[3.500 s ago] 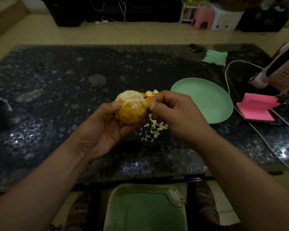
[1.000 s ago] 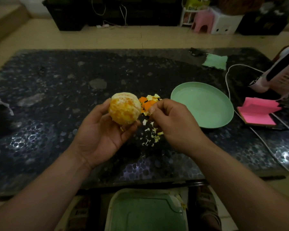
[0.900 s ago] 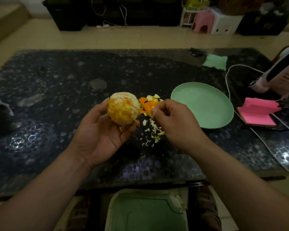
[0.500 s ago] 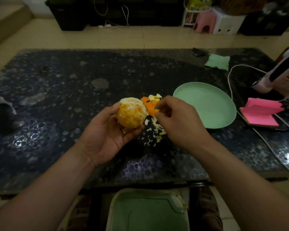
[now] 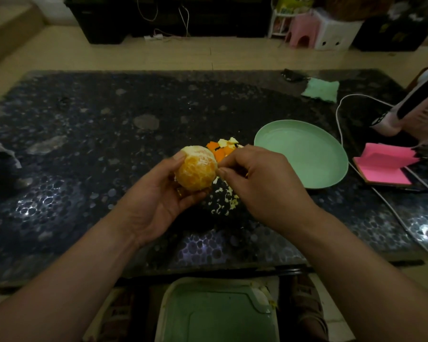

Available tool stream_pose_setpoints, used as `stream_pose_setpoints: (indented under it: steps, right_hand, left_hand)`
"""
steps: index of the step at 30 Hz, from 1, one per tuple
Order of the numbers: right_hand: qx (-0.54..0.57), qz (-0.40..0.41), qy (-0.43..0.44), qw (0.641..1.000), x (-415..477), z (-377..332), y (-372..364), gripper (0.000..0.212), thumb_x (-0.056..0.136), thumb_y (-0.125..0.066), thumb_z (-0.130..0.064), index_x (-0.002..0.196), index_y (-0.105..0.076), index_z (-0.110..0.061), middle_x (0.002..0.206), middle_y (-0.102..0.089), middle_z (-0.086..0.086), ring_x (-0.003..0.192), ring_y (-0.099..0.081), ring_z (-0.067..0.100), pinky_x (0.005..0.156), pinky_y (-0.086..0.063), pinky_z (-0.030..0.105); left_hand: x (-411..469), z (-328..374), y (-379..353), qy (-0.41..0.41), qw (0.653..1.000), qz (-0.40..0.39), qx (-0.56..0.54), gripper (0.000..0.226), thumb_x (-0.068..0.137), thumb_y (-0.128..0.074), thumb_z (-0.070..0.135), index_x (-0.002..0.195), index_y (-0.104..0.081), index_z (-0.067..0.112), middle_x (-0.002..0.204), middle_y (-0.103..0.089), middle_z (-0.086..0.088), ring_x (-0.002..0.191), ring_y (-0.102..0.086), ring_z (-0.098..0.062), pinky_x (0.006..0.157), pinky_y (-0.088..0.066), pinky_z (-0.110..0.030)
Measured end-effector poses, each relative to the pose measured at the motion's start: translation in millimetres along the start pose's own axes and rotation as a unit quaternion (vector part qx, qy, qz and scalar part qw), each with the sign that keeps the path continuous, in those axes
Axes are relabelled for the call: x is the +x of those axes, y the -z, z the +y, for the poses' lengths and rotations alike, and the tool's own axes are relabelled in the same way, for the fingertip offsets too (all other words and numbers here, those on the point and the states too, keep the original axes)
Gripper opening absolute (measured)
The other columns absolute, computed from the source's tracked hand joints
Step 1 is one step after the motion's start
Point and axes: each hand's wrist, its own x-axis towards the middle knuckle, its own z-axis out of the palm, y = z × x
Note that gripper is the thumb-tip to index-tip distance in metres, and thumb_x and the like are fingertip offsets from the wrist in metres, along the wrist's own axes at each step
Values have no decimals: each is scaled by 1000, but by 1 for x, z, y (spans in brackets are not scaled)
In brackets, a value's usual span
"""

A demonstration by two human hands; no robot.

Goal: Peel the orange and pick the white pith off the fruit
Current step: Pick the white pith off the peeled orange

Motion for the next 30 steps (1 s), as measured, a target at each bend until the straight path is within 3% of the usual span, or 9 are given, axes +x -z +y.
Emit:
stream_pose_setpoints:
  steps: [6,9,14,20,26,30]
  right_hand:
    - [-93,9,57,994,-2,-3,-5,10,97,-67,-24,87,-68,-20,83,-58,-8,74,-52,13,63,-45,35]
    - [-80,9,66,995,-1,-1,-6,13,94,-64,-20,82,-63,-16,81,-59,-3,72,-52,17,61,-48,42]
    - [-34,18,53,998,-2,0,-6,13,92,-66,-18,80,-63,-16,79,-57,-5,71,-51,15,62,-48,41]
    - [92,-12,-25,995,-2,1,2,11,94,-69,-19,84,-69,-23,78,-63,-10,73,-59,9,65,-46,24]
    - [103,-22,-48,993,-5,-2,3,12,100,-66,-32,89,-69,-28,79,-64,-15,76,-60,5,63,-42,14]
    - [55,-6,-31,998,-5,-3,0,12,98,-68,-33,87,-66,-29,81,-62,-15,79,-59,5,68,-46,21]
  left_hand:
    - [2,-3,-1,-8,998,5,55,48,93,-62,38,134,-69,12,134,-72,-14,112,-71,-25,82,-63,-34]
    - [2,-4,-2,-15,997,17,76,49,90,-65,38,130,-71,11,131,-73,-15,115,-70,-28,85,-64,-36]
    - [2,-4,1,-17,997,5,76,43,92,-68,41,125,-76,14,132,-73,-15,116,-70,-27,88,-64,-37]
    - [1,0,0,-9,999,0,43,53,91,-68,41,137,-67,14,134,-72,-12,112,-73,-23,82,-63,-35]
    - [1,1,-2,-17,998,9,56,46,94,-63,38,132,-70,13,132,-73,-12,116,-71,-26,93,-63,-40]
    - [2,-1,-2,-25,996,20,89,44,93,-62,37,128,-72,12,129,-75,-12,115,-72,-27,96,-61,-41]
